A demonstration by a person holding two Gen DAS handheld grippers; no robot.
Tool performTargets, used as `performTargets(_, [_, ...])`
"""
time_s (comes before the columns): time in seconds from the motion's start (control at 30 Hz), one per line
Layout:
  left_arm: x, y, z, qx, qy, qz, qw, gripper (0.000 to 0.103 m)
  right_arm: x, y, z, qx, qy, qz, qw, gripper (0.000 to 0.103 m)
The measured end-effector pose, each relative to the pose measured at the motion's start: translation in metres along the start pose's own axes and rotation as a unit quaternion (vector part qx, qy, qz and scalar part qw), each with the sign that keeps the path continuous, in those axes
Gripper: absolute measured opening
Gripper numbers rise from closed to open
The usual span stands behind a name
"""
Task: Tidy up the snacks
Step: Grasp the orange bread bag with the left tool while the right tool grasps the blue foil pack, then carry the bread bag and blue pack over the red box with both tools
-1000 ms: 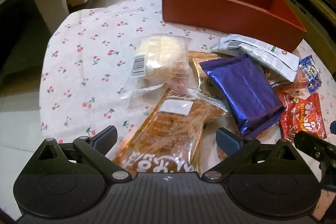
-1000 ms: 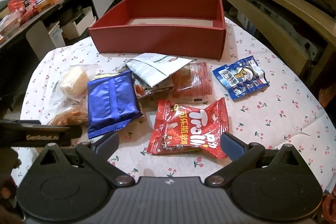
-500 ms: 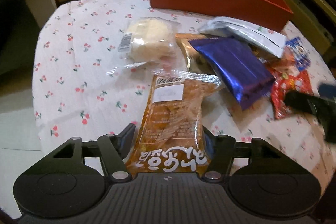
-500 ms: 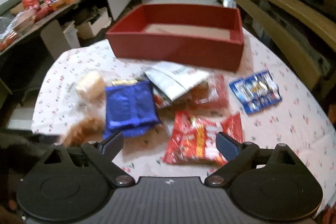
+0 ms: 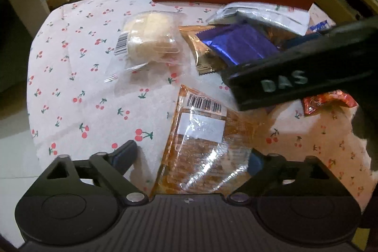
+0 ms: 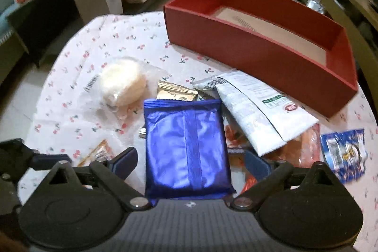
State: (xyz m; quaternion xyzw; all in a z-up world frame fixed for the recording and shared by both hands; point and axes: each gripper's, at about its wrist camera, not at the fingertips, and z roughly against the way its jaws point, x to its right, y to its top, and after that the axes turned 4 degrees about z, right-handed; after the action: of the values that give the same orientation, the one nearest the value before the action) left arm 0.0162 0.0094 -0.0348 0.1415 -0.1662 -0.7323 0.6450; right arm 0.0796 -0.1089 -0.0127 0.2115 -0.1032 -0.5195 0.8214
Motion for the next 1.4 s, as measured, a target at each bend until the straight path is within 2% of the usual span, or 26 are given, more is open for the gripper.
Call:
performTargets(0.07, [0.004,0.0,-0.003,0.0,0.006,-0.008,1.0,0.102,0.003,-0.001,-0.009,-0.014,0.007,-0.005,1.0,0.101])
performTargets(0.13, [0.004,0.003,-0.005,0.002,0.006,-0.006,1.0,0.102,0.005,-0.002,-0.02,-0.031,0.013,-0.011,0.999,0.096])
performTargets(0.17, [0.005,0.005,-0.006,0.002,0.006,-0.005,1.0,0.101,0.003,-0.002,-0.019,-0.024,0.005,-0.004,1.0,0.092])
performTargets(0.23, [0.008,0.004,-0.002,0.006,0.004,-0.014,0.9999,0.094,0.0,-0.004,-0.015,-0.019,-0.007,0.004,1.0,0.076])
performTargets(0.3, [0.014,0.002,0.002,0.012,0.004,-0.027,0.9995,0.084,0.003,-0.006,-0.011,-0.017,-0.001,-0.007,1.0,0.07])
performTargets(0.4, [0.019,0.0,0.007,0.011,-0.004,-0.032,0.9994,0.071,0.007,-0.01,-0.009,-0.019,0.007,-0.014,1.0,0.068])
performTargets(0.7, [0.024,0.0,0.012,0.008,0.005,-0.023,0.9997,0.063,0.007,-0.023,0.008,-0.007,0.009,-0.011,1.0,0.065])
performTargets(1.4, [0.018,0.031,0.034,0.054,-0.012,0.015,0.9984,0.061,0.015,-0.014,0.044,0.045,0.006,-0.027,0.999,0.065])
